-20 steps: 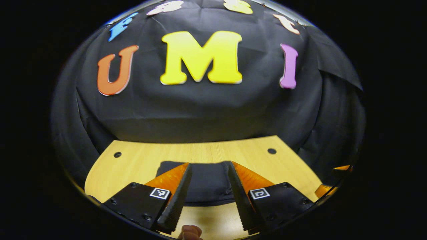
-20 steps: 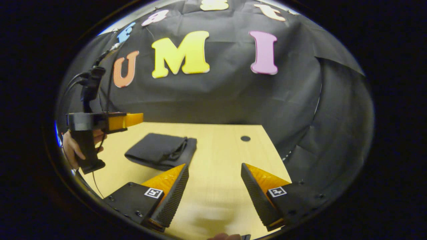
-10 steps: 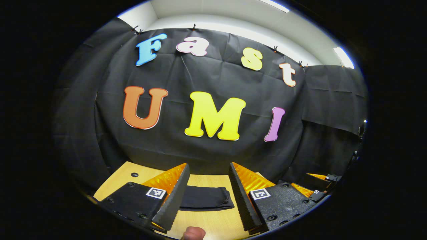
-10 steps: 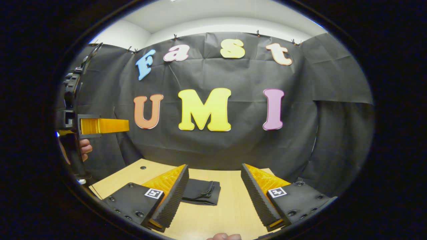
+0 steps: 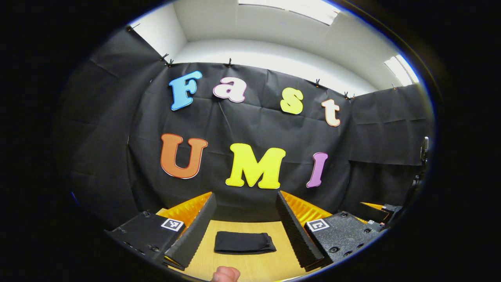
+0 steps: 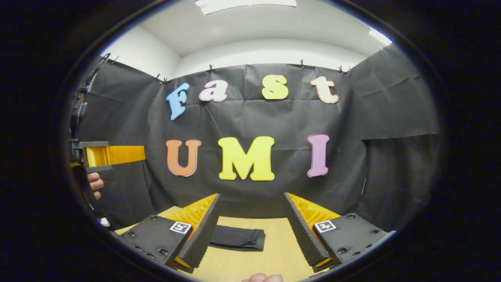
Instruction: Grasp the waist and the cuffs of the jeans and fold them to make the two legs overlap; first hold the waist and fold one-third of the jeans toward the cuffs, then hold the cuffs and fold the remaining one-third in the same direction to finish folding.
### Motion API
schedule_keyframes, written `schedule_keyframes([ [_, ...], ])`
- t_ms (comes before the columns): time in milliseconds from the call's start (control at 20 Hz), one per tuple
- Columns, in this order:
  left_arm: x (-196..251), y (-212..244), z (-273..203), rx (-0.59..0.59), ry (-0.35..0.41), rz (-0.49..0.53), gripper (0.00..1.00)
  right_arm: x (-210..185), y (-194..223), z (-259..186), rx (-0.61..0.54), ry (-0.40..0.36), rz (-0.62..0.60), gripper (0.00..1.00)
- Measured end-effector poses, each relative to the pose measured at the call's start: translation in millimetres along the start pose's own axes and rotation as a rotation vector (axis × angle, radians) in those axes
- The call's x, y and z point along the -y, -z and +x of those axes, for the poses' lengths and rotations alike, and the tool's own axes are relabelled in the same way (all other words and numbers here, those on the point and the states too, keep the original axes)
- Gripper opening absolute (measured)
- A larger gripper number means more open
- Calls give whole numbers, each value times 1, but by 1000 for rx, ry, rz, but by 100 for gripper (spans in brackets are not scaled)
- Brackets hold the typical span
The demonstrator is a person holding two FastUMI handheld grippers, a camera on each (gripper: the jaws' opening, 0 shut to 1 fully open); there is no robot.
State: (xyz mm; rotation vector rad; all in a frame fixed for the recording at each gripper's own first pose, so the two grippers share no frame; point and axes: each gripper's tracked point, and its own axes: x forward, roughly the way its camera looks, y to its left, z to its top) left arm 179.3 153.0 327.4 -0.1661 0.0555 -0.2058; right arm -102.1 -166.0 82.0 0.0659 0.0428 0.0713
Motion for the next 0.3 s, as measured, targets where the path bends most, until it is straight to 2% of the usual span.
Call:
schedule_keyframes([
  [200,5,-9,-10,26,-36,-9,98,8,-14,-4,22,-2,-17,94],
  [250,7,-8,-11,25,-40,-16,98,10,-15,-5,19,-3,-20,98],
  [300,9,-6,-11,25,-43,-22,98,11,-16,-7,20,-6,-17,94],
])
